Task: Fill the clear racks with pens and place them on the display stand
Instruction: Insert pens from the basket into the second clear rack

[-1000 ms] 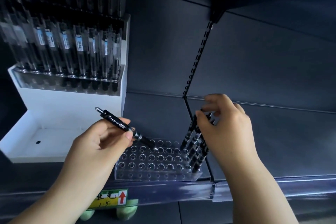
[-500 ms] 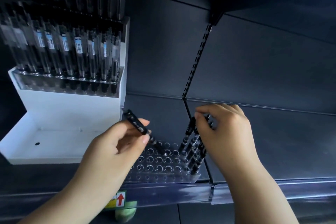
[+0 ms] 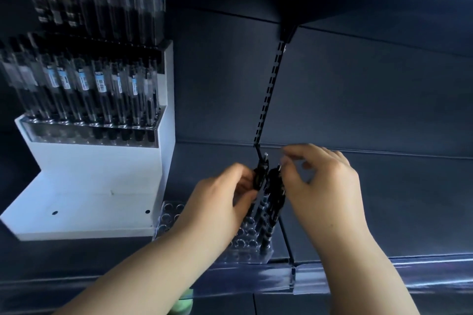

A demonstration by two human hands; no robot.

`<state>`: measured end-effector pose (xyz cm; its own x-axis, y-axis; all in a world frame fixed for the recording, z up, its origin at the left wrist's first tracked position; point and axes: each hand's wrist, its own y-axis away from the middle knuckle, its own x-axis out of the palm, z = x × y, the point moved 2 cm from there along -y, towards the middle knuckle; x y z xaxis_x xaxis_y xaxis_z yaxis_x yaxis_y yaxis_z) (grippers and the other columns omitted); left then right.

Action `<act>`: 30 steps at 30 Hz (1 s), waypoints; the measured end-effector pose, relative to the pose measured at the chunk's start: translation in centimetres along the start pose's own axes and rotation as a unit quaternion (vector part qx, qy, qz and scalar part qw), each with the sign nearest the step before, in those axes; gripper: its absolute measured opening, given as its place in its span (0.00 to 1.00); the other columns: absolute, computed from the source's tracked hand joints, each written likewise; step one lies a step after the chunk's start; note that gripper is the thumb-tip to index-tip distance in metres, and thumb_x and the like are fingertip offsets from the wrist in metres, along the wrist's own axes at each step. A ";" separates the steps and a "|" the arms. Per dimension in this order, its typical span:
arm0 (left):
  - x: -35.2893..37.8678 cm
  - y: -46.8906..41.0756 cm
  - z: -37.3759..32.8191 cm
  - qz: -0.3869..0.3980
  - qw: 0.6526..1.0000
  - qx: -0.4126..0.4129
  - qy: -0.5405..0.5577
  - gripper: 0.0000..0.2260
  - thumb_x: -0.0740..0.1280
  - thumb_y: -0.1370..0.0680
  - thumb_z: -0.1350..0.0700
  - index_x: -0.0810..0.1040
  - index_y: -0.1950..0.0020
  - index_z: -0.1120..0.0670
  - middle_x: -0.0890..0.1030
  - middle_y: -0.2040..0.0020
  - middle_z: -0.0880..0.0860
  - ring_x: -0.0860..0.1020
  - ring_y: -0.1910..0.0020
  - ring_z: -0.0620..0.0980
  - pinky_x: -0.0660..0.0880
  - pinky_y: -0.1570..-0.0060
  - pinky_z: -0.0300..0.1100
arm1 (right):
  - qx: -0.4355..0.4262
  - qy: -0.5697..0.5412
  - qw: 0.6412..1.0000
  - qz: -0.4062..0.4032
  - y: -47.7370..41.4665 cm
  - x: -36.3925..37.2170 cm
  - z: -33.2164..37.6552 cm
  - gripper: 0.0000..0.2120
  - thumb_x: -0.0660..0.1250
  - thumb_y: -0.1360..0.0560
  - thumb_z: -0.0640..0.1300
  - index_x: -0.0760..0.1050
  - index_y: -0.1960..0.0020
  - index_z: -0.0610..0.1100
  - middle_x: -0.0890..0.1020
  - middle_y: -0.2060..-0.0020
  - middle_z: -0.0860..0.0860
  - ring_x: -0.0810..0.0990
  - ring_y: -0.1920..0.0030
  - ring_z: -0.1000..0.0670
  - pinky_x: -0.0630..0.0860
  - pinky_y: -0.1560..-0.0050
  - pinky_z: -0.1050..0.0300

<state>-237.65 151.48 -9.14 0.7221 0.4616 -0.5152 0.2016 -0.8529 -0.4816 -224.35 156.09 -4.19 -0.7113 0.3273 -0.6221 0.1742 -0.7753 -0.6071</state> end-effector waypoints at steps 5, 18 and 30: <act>0.6 -0.5 -0.1 -0.004 1.000 -0.006 0.005 0.07 0.72 0.28 0.63 0.79 0.54 0.52 0.76 0.65 0.37 0.75 0.60 0.26 0.66 0.62 0.18 | 0.007 -0.008 1.000 0.015 0.1 -0.1 0.0 0.07 0.68 0.28 0.42 0.81 0.51 0.48 0.75 0.63 0.60 0.74 0.54 0.50 0.62 0.54 0.63; 1.7 0.1 0.4 0.017 1.000 -0.020 -0.009 0.09 0.71 0.28 0.64 0.81 0.51 0.53 0.76 0.65 0.37 0.76 0.63 0.32 0.69 0.59 0.21 | 0.017 -0.021 0.999 0.039 0.2 -0.2 -0.1 0.07 0.66 0.27 0.43 0.80 0.50 0.49 0.79 0.60 0.57 0.75 0.52 0.49 0.61 0.57 0.66; 2.1 0.7 2.4 0.051 0.992 -0.112 -0.026 0.08 0.72 0.27 0.54 0.78 0.49 0.51 0.78 0.63 0.41 0.77 0.62 0.36 0.72 0.60 0.25 | 0.008 -0.029 0.999 0.028 0.1 -0.3 0.4 0.07 0.66 0.26 0.44 0.80 0.50 0.49 0.80 0.60 0.56 0.74 0.52 0.50 0.60 0.58 0.65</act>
<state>-237.55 152.40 -12.29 0.7117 0.3782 -0.5920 0.2758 -0.9255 -0.2596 -224.41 155.71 -3.90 -0.7388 0.2529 -0.6247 0.2029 -0.8005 -0.5640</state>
